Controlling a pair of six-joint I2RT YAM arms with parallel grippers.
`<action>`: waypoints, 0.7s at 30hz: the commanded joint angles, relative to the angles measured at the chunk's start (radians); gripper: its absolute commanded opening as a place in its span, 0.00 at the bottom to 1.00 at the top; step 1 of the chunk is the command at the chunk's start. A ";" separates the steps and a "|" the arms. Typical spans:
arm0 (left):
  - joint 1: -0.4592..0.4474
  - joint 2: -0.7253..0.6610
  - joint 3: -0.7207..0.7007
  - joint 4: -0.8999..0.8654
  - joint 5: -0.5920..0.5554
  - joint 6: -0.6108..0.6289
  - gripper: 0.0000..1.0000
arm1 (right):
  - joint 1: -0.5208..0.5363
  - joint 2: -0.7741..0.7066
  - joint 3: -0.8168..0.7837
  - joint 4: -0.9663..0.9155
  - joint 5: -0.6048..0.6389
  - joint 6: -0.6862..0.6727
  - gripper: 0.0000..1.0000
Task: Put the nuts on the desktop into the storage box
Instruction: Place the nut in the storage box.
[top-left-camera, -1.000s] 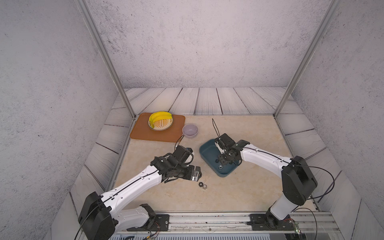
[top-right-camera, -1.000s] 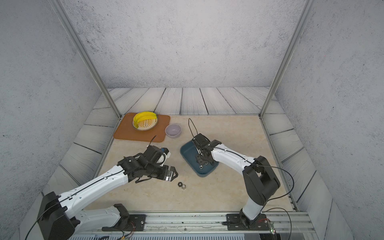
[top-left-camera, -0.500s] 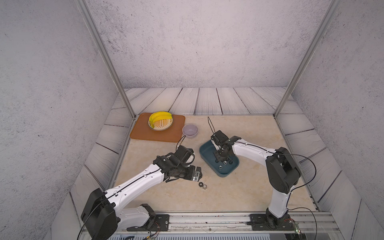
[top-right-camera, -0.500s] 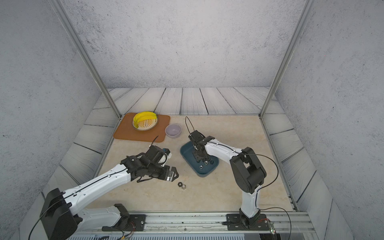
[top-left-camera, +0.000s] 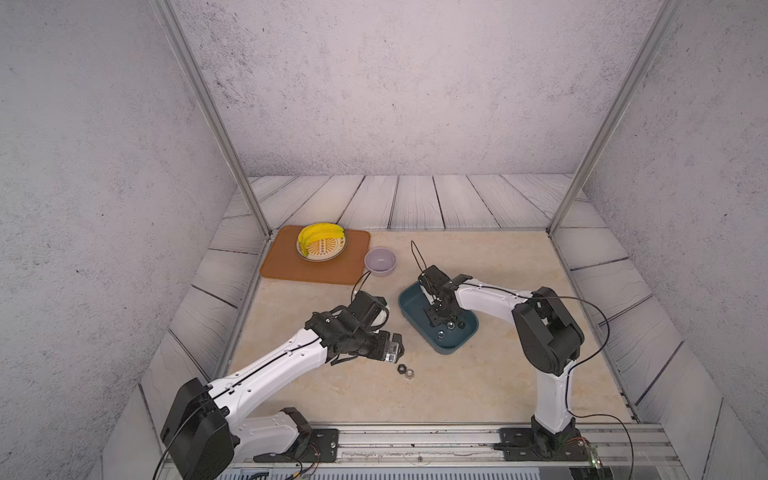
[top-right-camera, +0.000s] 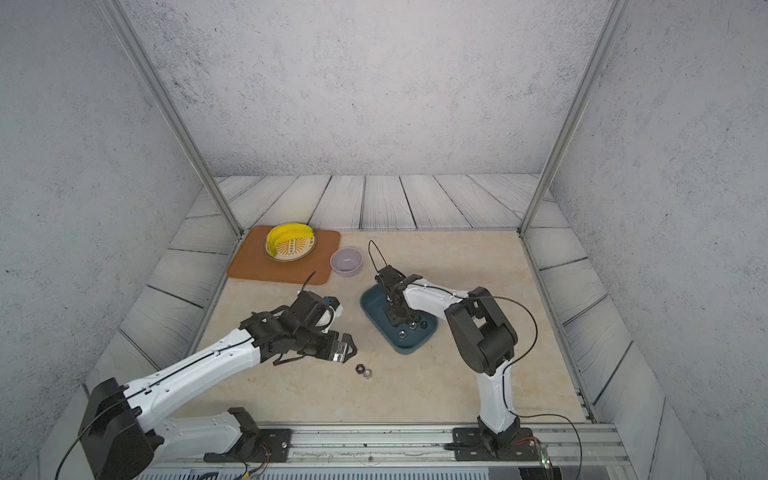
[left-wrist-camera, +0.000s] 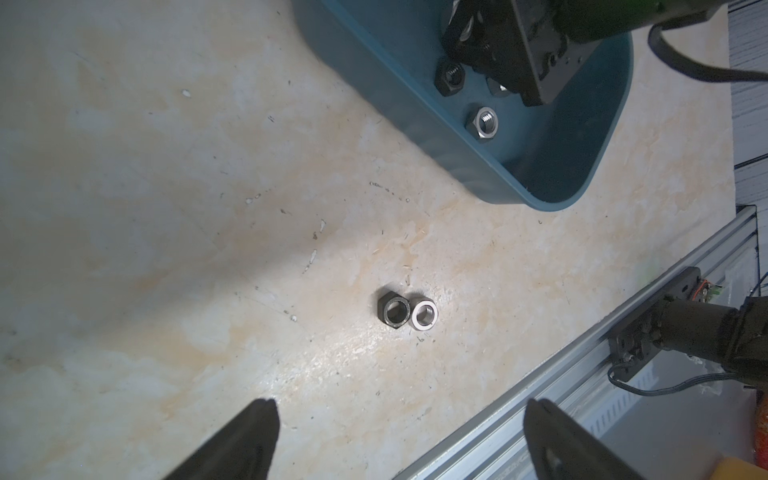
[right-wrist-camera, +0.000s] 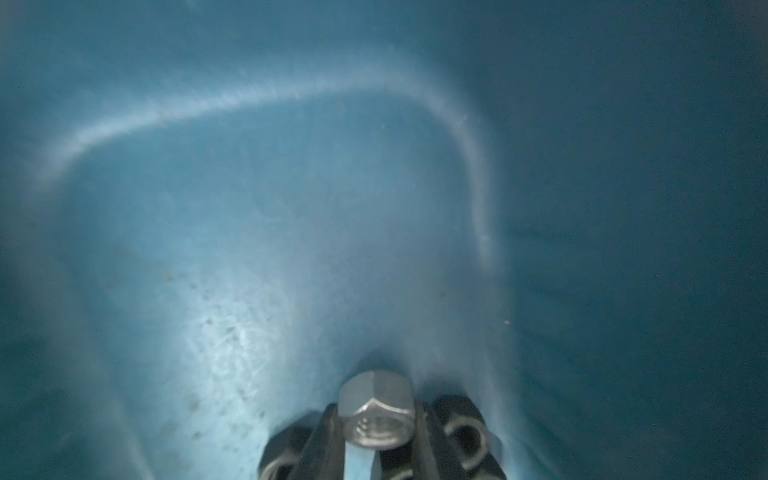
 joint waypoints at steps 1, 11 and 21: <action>0.006 -0.018 -0.012 -0.019 0.003 0.006 0.98 | -0.005 0.014 0.010 -0.017 0.017 0.005 0.15; 0.007 -0.023 -0.010 -0.020 0.012 0.012 0.98 | -0.004 -0.010 0.005 -0.043 0.045 0.008 0.27; 0.006 -0.041 -0.022 -0.011 0.016 0.027 0.98 | -0.005 -0.075 0.005 -0.056 0.039 0.019 0.36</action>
